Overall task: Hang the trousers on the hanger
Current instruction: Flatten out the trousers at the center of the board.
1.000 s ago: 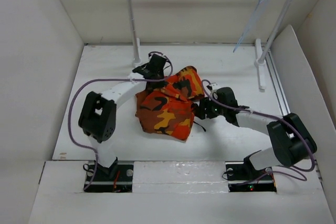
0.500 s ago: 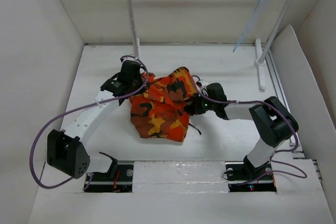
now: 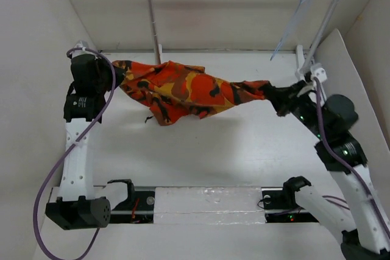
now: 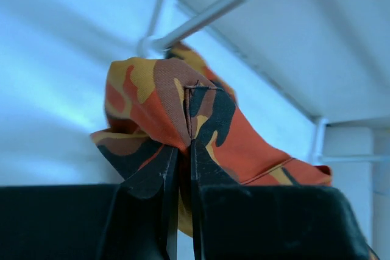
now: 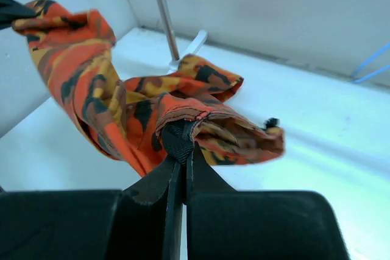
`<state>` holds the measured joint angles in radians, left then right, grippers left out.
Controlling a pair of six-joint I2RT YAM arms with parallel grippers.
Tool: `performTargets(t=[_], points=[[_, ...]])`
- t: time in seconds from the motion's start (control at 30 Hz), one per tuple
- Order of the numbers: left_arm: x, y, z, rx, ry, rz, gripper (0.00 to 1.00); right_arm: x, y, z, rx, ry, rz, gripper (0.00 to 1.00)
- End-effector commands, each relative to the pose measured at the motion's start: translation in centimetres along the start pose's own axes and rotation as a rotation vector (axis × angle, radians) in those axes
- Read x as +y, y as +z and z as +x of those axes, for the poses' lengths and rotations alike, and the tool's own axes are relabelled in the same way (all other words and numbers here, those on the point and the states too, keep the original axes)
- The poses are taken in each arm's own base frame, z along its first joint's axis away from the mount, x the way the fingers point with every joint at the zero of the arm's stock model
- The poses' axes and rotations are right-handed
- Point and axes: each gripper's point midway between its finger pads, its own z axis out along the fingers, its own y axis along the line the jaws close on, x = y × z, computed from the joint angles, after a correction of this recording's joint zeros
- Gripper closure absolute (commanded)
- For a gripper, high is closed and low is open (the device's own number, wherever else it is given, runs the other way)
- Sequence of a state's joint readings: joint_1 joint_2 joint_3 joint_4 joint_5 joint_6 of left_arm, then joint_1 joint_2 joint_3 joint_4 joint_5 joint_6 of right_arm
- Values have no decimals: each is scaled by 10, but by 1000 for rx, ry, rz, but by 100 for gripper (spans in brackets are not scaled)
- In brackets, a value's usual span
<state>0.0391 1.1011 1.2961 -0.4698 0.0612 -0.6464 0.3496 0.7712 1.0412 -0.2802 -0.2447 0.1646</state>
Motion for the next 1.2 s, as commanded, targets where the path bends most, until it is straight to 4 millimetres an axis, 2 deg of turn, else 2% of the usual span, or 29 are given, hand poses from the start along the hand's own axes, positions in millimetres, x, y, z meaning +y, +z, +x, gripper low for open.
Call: performTargets(t=[0.0,0.1,0.13,0.17,0.2,0.27,0.3,0.33,0.4,0.43,0.47,0.5,0.53,0.57,0.6,0.63,0.67,0.7,0.73,0.77,0.8,0.83,0.9,0.93,1.0,1.07,1.1,1.13,1.17], points=[[-62,-33,-54,-139,-30,202,100,-22,-46,8,87,-76,160,100],[-97,-36,-76,-149,-54,309,100,-16,-42,-26,53,-108,144,100],[-105,-29,-77,-128,-63,332,100,-13,-34,-31,51,-108,122,100],[-122,-39,-92,-161,-75,385,100,-8,-18,-47,32,-117,81,100],[-128,-37,-100,-169,-81,396,100,-8,-9,-56,29,-120,73,100],[-144,-52,-118,-216,-77,435,100,-10,9,-74,47,-128,73,100],[-160,-72,-131,-261,-63,479,100,-1,3,-113,-39,-158,64,100],[-165,-81,-137,-309,-52,469,100,2,2,-129,-79,-167,63,100],[-161,-93,-143,-353,-43,440,100,6,-5,-159,-152,-183,69,100],[-157,-109,-145,-385,-53,441,100,8,-6,-162,-166,-186,63,100],[-150,-110,-141,-392,-66,430,100,8,-7,-160,-163,-184,58,100],[-122,-81,-113,-332,-79,347,100,13,-17,-157,-168,-166,48,100],[-105,-99,-110,-379,-107,321,100,7,-10,-118,-78,-131,40,100],[-81,-90,-92,-361,-125,258,100,12,-9,-91,-23,-104,-5,100],[-33,-55,-47,-272,-139,117,100,15,-11,-57,42,-45,-29,100],[3,-62,-33,-300,-170,1,100,14,-23,17,182,13,-46,100],[31,-55,-15,-284,-204,-88,100,14,-33,58,263,51,-48,100],[66,-42,18,-236,-198,-192,94,11,-44,95,344,99,-26,100],[84,-47,23,-266,-211,-246,83,8,-70,131,432,128,6,100],[97,-47,33,-251,-216,-285,70,-1,-82,172,536,150,50,100],[104,-46,40,-242,-215,-306,53,-4,-92,186,583,156,74,96],[105,-49,36,-262,-217,-308,47,-6,-105,199,647,162,95,76],[94,-59,16,-318,-216,-283,33,-8,-110,208,703,144,96,54],[91,-61,7,-344,-211,-289,31,-7,-112,213,744,136,84,40],[72,-69,-14,-375,-173,-245,31,-7,-108,218,797,110,49,35],[50,-59,-12,-338,-118,-177,34,-19,-100,219,813,87,99,34],[35,-49,3,-261,-81,-97,37,-23,-93,216,797,66,108,34],[22,-38,5,-246,-26,-24,37,-30,-80,210,756,52,130,34],[18,-27,18,-190,-7,9,37,-38,-74,210,743,40,161,34]])
